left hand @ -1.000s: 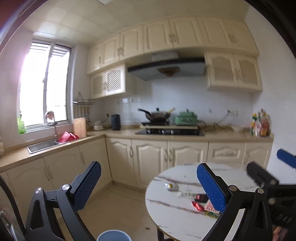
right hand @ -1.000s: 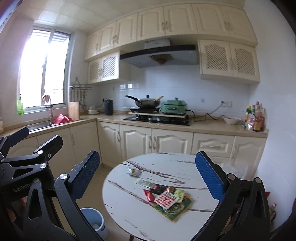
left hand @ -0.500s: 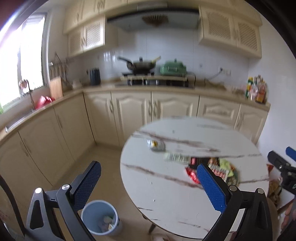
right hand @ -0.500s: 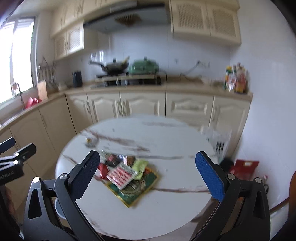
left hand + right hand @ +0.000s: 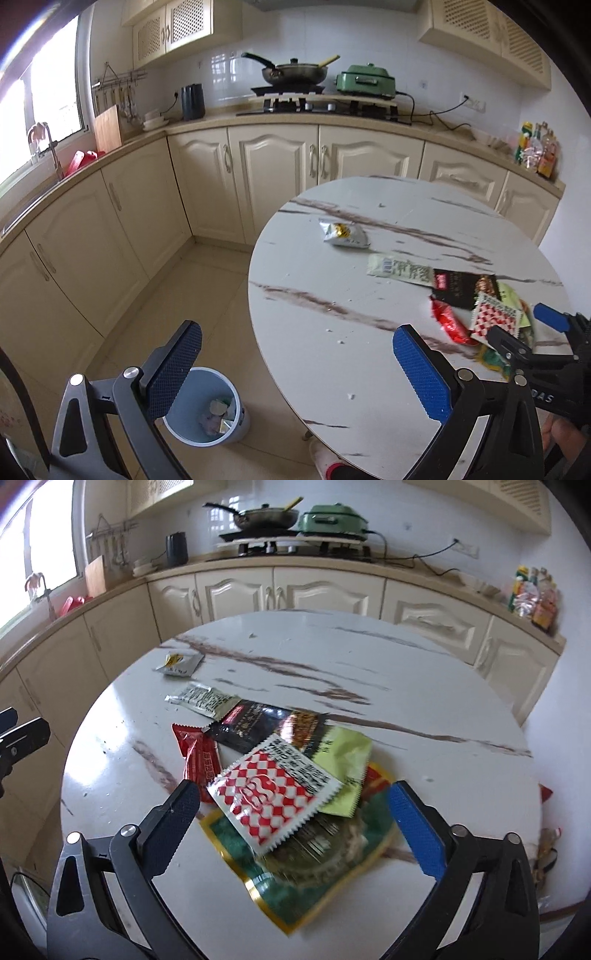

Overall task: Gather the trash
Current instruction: 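Move both open tools over the pile of snack packets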

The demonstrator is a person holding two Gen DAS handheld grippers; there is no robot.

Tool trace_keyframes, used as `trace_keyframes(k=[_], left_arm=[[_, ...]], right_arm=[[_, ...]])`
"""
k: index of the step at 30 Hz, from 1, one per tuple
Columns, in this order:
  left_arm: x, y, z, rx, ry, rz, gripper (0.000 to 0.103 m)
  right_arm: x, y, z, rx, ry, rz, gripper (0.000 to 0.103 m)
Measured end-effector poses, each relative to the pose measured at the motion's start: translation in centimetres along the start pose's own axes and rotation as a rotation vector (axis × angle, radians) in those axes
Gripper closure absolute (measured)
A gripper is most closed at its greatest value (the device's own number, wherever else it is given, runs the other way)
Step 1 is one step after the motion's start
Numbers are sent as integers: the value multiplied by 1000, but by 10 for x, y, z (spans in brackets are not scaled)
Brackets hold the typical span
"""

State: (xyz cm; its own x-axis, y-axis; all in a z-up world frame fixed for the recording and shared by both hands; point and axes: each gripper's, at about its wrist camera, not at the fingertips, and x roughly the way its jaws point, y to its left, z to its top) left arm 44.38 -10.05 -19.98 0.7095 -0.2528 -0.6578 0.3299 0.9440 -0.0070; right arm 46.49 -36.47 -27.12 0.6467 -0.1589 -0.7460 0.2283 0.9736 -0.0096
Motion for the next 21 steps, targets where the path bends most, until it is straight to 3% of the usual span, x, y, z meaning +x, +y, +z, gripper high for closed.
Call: trace_keyframes(k=[4,10,12,14,19,21], left_arm=[[20,3,6,0,21,-13,1],[37,2,8,4,39,-37,1],[40,2,7,12,45,-44,1],[42,2,5,19,51,-50,1],[47,-1,8,33,72,-87,1],[49,-4,9,43,82,-103,1]], right_arm=[[15,6,2,-28,41,10,21],[25,10,2,-54,112,-1,21],[24,7,2,-42,112,17,29],[21,4,2,-36,99,-4,57],[14,-9,3,0,75,31,72],[12,-13,3,23,65,43,72]])
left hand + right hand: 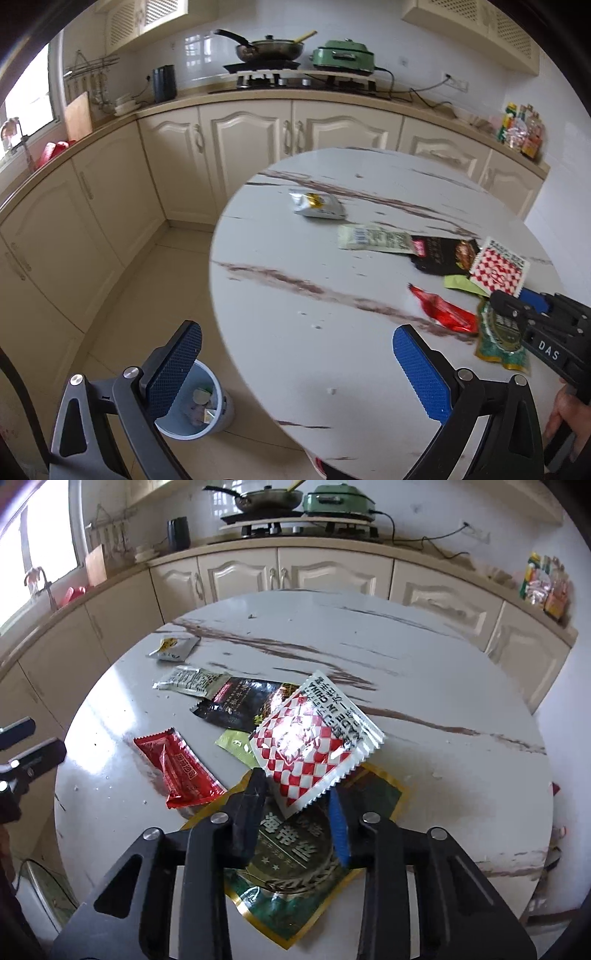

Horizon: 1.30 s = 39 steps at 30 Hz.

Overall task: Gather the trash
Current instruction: 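Move both open tools over the pile of snack packets, then grasp the red bar wrapper with the left gripper while the right grasps a packet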

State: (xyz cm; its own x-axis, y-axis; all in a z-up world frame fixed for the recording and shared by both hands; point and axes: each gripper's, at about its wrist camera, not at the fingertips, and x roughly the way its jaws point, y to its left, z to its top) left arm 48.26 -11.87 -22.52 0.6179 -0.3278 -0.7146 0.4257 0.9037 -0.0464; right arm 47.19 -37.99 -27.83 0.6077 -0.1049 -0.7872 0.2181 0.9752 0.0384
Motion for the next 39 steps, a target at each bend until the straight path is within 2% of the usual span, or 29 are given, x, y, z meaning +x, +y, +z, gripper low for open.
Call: trace_keyframes(k=[1,3,4,5,9,10,12,14,16,17,22,27,28,30,32,33,35,37,39], left_arm=[[1,-4,0,8,4,-9,1],[3,-8,0,17,13,-10,1],[5,-12,-1,21,15,-4,1],[5,-14,-1,24,17,-1,1],[7,-23,-2,31,23,3,1],[7,-26,-2,38,24,3,1],[9,-31,-1,47,29,2,1],[12,-38,0,59,39,-12,1],[16,-46,1,63,49,-29,1],[18,-52,2,65,55,-41,1],[32,-72,9,44,104,-110,1],[52,-88,18,10,146,-118,1],[58,-91,18,11,158,-92,6],[60,-96,18,28,144,-31,24],[59,-98,16,48,129,-28,42],[57,-98,16,57,126,-40,47],[54,-98,14,84,110,-64,78],[51,-96,12,103,102,-113,91],[49,-91,12,113,93,-140,93]], right_arm=[[-1,-4,-1,20,-6,16,72],[-1,-12,-1,63,-5,57,60],[-3,-17,-1,98,-20,100,44],[-5,-22,0,121,-41,129,37],[-6,-30,8,144,-70,132,38],[-5,-33,9,158,-71,141,39],[0,-42,11,202,-70,164,52],[6,-45,13,204,-56,171,90],[10,-46,13,190,-50,165,95],[9,-44,12,185,-57,165,101],[-5,-42,10,145,-127,165,102],[-15,-45,10,119,-146,118,102],[-17,-46,9,115,-148,120,102],[-19,-46,10,104,-151,115,102],[-23,-45,10,91,-155,119,102],[-25,-44,10,85,-158,123,102],[-28,-42,10,73,-164,129,102],[-31,-38,11,66,-174,137,102],[-31,-35,12,56,-176,141,102]])
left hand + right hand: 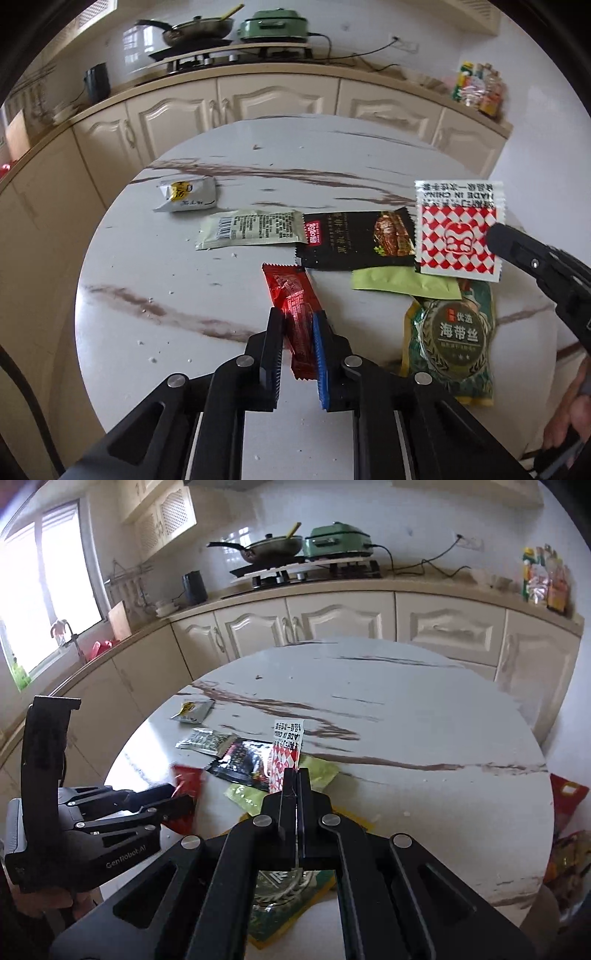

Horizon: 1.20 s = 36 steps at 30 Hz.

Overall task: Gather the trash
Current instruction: 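Grasp the red bar wrapper with the left gripper while the right grasps a packet, then carry wrapper and packet over the blue bin and open both grippers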

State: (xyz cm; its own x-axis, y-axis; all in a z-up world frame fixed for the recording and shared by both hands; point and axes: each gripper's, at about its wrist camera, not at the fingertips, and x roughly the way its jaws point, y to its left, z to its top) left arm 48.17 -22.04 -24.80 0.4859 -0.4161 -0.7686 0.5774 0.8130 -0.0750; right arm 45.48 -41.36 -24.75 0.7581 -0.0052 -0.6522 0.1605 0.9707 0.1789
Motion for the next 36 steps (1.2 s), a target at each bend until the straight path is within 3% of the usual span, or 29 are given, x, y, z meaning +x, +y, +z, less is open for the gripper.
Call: trace_keyframes(k=[12,18,23,27,32,36], left_arm=[[-62,19,-1,-38,-118,-131,96],[-113,48,-14,-61,-195,-150,96],[-156,104,-37,-119,-257,-95,95],[-178,170,-66,-196,-267,-2,95],[-179,253,-112,-318,-217,97,95],[-146,312,-152,-425,-108,150,95]], right_arm=[[-22,26,10,-44,-46,-7,102],[-36,68,22,-99,-77,15,102],[-31,136,30,-202,-83,79,102],[-11,199,31,-276,-74,160,102],[39,288,18,-371,-7,285,102],[100,347,-11,-432,88,351,102]])
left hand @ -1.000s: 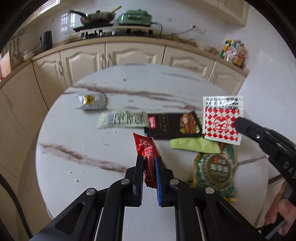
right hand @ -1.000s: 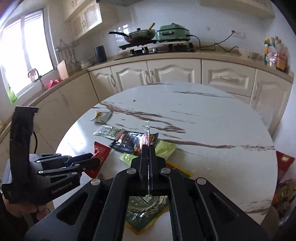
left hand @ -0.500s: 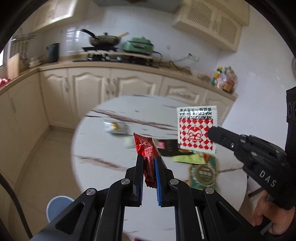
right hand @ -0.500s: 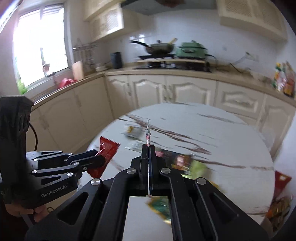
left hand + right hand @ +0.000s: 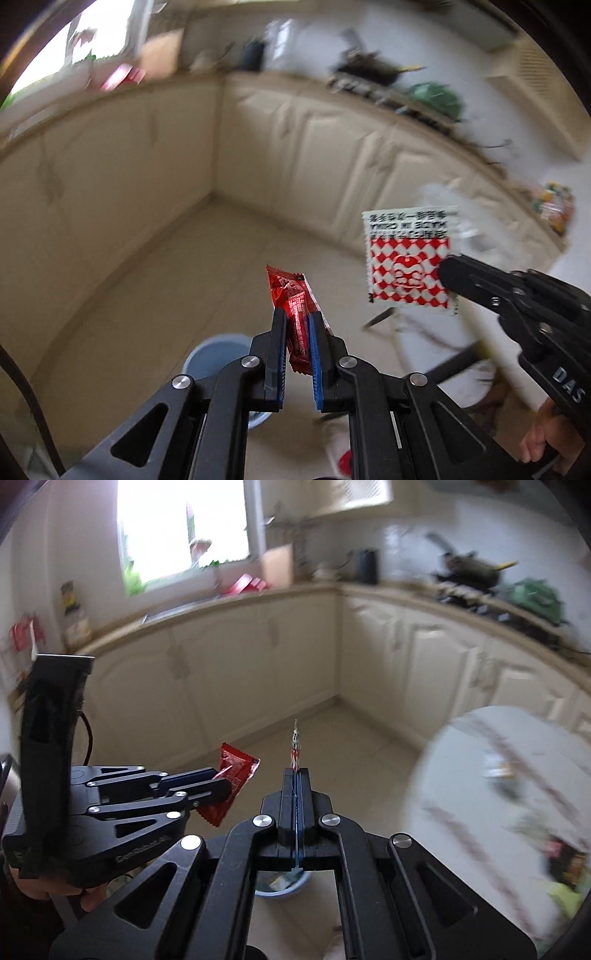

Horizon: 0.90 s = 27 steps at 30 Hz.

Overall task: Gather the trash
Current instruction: 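Carry wrapper and packet over the blue bin and open both grippers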

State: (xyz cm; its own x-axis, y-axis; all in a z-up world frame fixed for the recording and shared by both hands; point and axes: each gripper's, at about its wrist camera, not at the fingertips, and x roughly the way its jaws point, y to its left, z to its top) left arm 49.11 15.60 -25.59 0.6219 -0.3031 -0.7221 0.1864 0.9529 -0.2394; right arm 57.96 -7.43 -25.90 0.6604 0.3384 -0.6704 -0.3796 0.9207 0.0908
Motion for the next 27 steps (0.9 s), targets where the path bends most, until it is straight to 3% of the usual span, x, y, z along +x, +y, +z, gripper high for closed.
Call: trace_keyframes(k=[7,12,17,18,19,20,21,24,27], left_arm=[[116,91,-48,-139,261,68,95],[183,128,-68,-192,386,45,95],[242,161,-80,-214,487,86,91],[250,163,-78,-217,498,95,88],[257,169,-77,-221,506,99,71],[263,174,-75,-220,514,113,47],[265,178,-75,-216,516,136,42],[266,191,-63,-260,501,161,40],[253,183,-64,-279,497,201,38]], right_arm=[[147,15,-44,5,248,72,102],[241,6,-89,49,416,127,102],[311,-4,-123,89,530,157,102],[319,-7,-128,91,545,161,102],[327,-7,-133,88,554,161,102],[334,-9,-137,86,557,157,102],[338,-11,-139,87,562,157,102],[350,-16,-143,119,576,184,99],[353,-17,-143,127,581,194,89]])
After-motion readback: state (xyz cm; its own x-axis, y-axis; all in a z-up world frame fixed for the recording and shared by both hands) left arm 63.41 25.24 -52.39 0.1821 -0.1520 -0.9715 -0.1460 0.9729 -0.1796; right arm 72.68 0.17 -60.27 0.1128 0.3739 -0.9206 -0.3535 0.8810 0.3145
